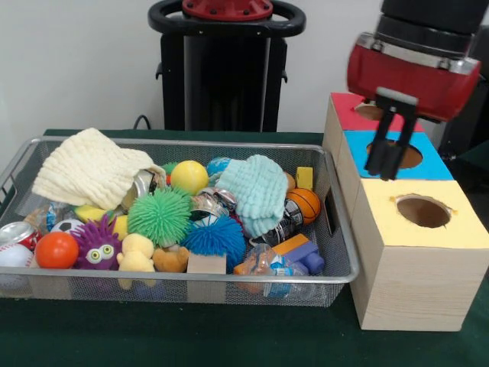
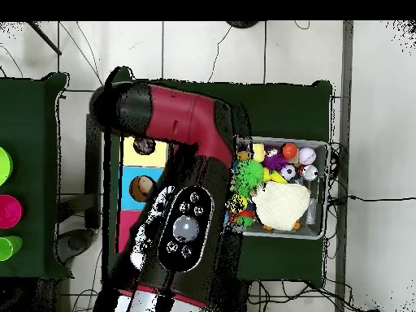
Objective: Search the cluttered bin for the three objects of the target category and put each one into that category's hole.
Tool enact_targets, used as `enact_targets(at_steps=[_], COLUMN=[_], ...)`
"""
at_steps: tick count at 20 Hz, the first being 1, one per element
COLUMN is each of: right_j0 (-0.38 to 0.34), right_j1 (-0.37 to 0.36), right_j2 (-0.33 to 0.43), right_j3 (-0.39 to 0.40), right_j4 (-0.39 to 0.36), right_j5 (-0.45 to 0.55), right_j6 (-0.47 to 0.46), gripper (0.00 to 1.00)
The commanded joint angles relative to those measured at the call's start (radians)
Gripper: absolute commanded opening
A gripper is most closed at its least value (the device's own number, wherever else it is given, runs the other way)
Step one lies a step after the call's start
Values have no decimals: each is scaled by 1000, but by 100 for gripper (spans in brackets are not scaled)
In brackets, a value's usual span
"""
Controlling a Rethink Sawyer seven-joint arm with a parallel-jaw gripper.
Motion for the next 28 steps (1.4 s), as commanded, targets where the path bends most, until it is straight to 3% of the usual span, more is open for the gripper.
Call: enact_targets(at_steps=[1,10,21,28], right_j0=[-118,-229,-363,-447], right_j1=[-29,-34,-32,9], right_j2=[148,189,293,377], right_j3=[31,14,-23,-82], right_j4=[-29,-91,-177,-237], right_j5=[52,40,52,65], right_j6=[-79,-157,-266,-331], gripper=[0,0,0,0])
